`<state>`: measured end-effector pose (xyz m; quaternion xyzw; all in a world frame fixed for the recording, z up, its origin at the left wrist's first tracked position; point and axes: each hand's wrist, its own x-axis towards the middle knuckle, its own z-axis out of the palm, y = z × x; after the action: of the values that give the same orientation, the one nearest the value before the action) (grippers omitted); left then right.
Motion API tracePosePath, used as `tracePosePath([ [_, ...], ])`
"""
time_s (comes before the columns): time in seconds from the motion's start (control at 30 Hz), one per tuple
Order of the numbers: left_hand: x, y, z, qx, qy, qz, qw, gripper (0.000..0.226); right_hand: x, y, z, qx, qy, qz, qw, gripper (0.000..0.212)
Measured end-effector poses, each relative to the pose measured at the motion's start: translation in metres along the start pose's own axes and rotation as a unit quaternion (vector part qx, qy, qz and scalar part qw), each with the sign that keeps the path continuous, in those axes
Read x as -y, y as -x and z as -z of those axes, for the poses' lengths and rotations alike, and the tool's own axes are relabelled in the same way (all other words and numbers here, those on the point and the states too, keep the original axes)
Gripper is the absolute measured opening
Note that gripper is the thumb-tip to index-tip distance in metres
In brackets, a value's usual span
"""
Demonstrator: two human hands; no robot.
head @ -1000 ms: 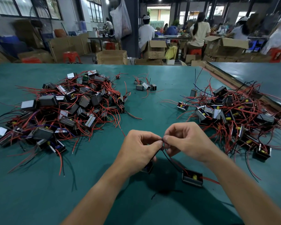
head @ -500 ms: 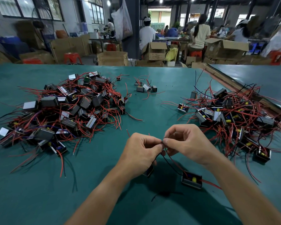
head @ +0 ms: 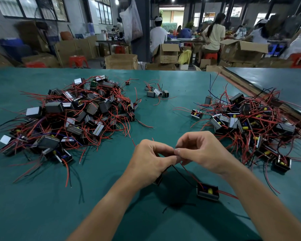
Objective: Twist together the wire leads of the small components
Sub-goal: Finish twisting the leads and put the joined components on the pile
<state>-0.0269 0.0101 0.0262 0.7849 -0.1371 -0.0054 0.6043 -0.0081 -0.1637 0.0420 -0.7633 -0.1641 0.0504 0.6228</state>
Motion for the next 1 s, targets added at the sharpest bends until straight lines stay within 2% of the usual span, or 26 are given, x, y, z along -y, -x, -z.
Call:
tracePosePath([
  [0.17, 0.000, -0.001, -0.002, -0.017, -0.014, -0.001, 1.000, 0.002, -0.001, 0.000, 0.002, 0.009, 0.003, 0.006, 1.000, 0.015],
  [0.27, 0.002, -0.002, -0.003, -0.023, -0.023, 0.010, 0.999, 0.005, -0.002, 0.000, 0.004, 0.018, 0.011, 0.016, 1.000, 0.015],
  [0.4, -0.001, 0.000, -0.001, 0.007, -0.003, 0.031, 1.000, 0.006, -0.001, 0.003, 0.008, 0.051, 0.003, 0.041, 0.998, 0.018],
  [0.53, -0.004, 0.002, 0.002, 0.052, 0.001, 0.048, 0.998, 0.014, 0.001, 0.006, 0.011, 0.115, 0.006, 0.049, 0.992, 0.008],
  [0.63, -0.004, 0.003, 0.003, 0.088, 0.013, 0.038, 0.995, 0.021, 0.000, 0.007, 0.013, 0.143, -0.002, 0.044, 0.989, 0.014],
  [0.73, -0.003, 0.003, 0.003, 0.117, 0.020, 0.034, 0.992, 0.017, -0.002, 0.007, 0.014, 0.168, 0.005, 0.035, 0.985, 0.016],
  [0.87, -0.001, 0.003, 0.004, 0.118, 0.041, 0.055, 0.991, 0.012, -0.002, 0.006, 0.018, 0.186, 0.019, 0.032, 0.982, 0.021],
  [1.0, 0.000, 0.001, 0.003, 0.102, 0.058, 0.078, 0.990, 0.012, -0.005, 0.005, 0.020, 0.167, 0.027, 0.030, 0.985, 0.023],
])
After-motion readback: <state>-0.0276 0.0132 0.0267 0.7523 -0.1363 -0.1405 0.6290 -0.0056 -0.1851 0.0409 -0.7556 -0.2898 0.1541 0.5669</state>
